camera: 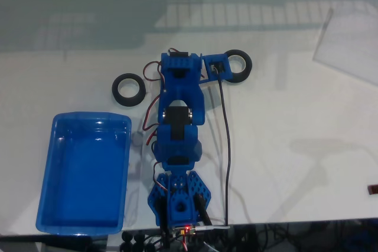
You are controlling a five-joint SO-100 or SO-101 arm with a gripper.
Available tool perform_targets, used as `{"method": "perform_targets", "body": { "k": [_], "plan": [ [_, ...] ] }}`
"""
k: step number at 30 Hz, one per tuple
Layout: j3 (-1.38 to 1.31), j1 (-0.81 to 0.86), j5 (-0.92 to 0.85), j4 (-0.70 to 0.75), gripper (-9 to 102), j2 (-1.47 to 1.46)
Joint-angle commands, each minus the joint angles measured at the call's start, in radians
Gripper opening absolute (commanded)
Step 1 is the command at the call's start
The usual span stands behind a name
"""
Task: Grasp all tape and put them in the bin.
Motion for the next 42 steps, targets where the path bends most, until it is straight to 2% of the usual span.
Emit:
{"method": "perform_targets", "body": {
  "k": [1,6,11,17,24,36,42],
  "plan": [
    [-0.025,0.020,0.000,-0.002,0,0.084],
    [-0.020,0.011,-0.003,0.046,0,0.275],
    [0.015,-0.109,-0.067,0.117,0,0.508],
    [0.098,-0.376,-0.152,0.241,0,0.788],
    [0.279,-0.744,-0.204,0.267,0,1.058],
    [0.431,-1.198,-0.195,0.288,0,1.118],
    [0.443,-1.276,-0.143,0.288,0,1.109]
  ]
}}
